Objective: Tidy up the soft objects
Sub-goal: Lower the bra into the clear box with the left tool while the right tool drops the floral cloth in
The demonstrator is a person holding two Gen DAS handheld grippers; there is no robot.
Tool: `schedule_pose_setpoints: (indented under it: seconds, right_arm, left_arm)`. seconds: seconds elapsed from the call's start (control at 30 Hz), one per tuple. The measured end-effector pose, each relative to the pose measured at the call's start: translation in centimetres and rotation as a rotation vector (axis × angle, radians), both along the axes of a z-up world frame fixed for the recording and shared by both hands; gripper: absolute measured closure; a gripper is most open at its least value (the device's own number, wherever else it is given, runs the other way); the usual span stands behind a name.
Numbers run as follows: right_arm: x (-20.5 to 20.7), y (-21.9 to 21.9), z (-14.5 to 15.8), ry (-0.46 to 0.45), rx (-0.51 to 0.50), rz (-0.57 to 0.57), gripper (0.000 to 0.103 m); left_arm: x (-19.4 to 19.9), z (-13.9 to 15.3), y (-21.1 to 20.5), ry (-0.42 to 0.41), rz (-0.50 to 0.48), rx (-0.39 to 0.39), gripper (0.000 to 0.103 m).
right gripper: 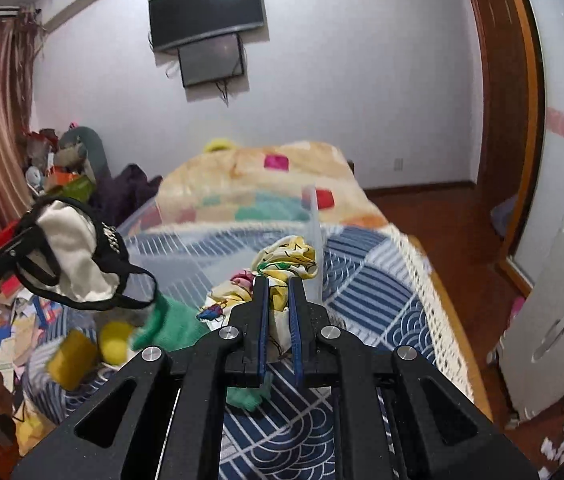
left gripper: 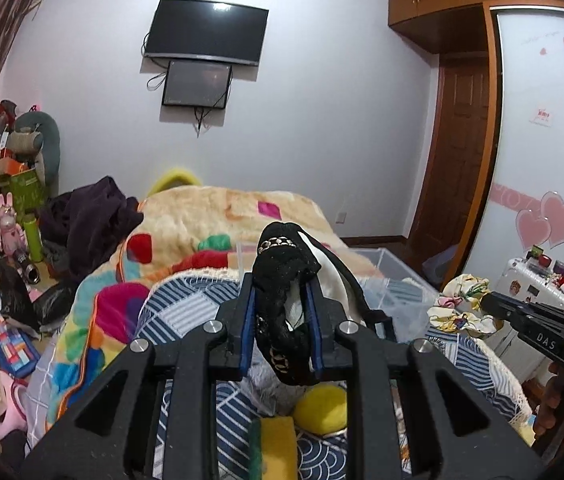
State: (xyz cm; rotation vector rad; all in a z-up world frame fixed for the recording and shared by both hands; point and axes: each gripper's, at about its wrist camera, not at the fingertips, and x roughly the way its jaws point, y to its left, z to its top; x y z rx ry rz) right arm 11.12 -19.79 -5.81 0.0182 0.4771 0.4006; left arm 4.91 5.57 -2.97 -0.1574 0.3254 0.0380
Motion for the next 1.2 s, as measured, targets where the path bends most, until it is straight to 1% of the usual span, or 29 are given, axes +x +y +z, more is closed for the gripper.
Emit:
schedule_pose_setpoints:
  seconds: [0.1, 0.23, 0.37, 0.5, 0.6, 0.77, 0.93, 1.03, 1.2]
  right_arm:
    - [0.4, 0.6, 1.0, -0.031, 0.003, 0.011, 0.094]
    - [1.0, 1.3, 1.7, -0.059, -0.002, 0.019, 0.094]
    - [1.8, 2.3, 2.3, -0.083, -0.008, 0.027, 0.094]
    - [3.1, 3.4, 2.5, -0.091, -0.016, 0.035, 0.094]
    - [4.0, 4.1, 2.3, -0.08, -0.024, 0.039, 0.094]
    - [5.8, 4.6, 1.4, -0.036, -0.038, 0.038, 0.094]
    - [7.4, 5.5, -0.2, 0.03, -0.082, 0.041, 0.094]
    - [8.2, 5.8, -1.0, 0.072, -0.11, 0.057, 0.094]
    - [9.0, 6.3, -2.1, 0.122, -0.161, 0.076, 0.094]
  left_arm:
    - [0.6, 0.9, 0.2, -0.005, 0.0, -0.003, 0.081]
    - [2.2, 2.1, 0.7, -0.009, -0.015, -0.027, 0.081]
    - [4.3, 2.9, 0.7, -0.002, -0.013, -0.011, 0.081]
    - [6.4, 3.1, 0.6, 0.014, -0.005, 0.002, 0.081]
    - [8.0, 2.6, 0.7, 0.045, -0.005, 0.002, 0.081]
    - [10.7, 0.9, 0.6, 0.132, -0.018, -0.009, 0.081]
    - [13.4, -1.1, 1.1, 0.243, -0.048, -0.06, 0.081]
    - [14.4, -2.1, 0.9, 0.296, -0.054, -0.05, 0.081]
    - [15.3, -3.1, 0.0, 0.348, -0.071, -0.005, 0.081]
